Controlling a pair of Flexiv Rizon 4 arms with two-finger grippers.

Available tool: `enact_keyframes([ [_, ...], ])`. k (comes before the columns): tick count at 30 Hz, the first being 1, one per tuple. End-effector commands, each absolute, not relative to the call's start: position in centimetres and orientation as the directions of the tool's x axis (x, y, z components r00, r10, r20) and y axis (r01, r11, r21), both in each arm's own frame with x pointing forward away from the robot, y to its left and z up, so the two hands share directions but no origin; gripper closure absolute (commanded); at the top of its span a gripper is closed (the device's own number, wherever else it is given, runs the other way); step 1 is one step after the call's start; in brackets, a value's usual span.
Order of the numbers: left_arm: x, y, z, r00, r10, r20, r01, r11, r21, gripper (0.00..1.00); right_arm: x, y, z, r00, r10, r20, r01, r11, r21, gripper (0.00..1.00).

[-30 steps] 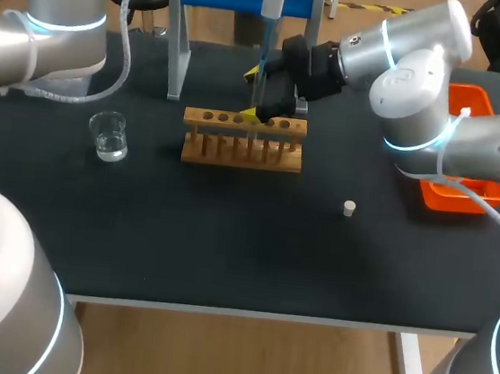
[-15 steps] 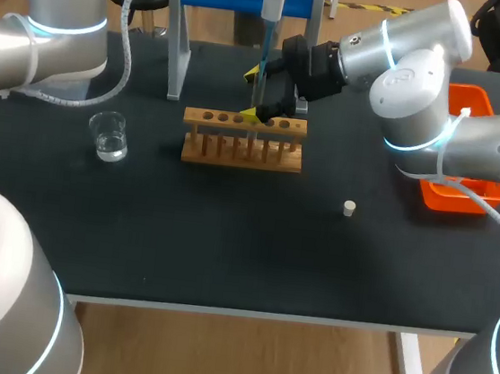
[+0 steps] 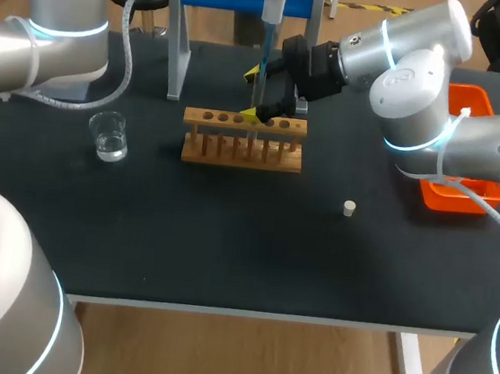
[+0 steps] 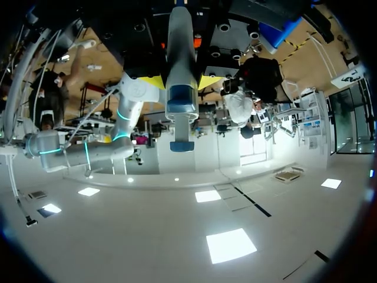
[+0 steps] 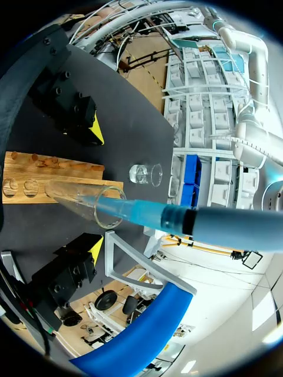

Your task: Invert the test tube, pick up the pipette, mount the tip to pipette, aspirate from beaker and dispense into the tube, eject the tip, return the pipette, and cap with the stopper.

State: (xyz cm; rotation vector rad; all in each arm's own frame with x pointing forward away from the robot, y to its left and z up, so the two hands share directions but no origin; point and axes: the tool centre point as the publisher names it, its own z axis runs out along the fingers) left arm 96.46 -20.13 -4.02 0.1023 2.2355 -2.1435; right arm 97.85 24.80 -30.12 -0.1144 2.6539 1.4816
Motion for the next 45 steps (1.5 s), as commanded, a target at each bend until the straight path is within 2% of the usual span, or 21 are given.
enact_keyframes([
  [1,96.5,-20.1,-4.3,-0.997,0.017,-0.076,0.077,0.046,-0.996,1.00,97.9,24.7,-30.0,-0.992,-0.020,-0.121,-0.114,0.526,0.843,0.00],
  [45,96.1,-20.2,-5.7,-0.995,0.038,-0.095,0.097,0.053,-0.994,1.00,97.9,24.7,-30.0,-0.992,-0.020,-0.121,-0.114,0.526,0.843,0.00],
])
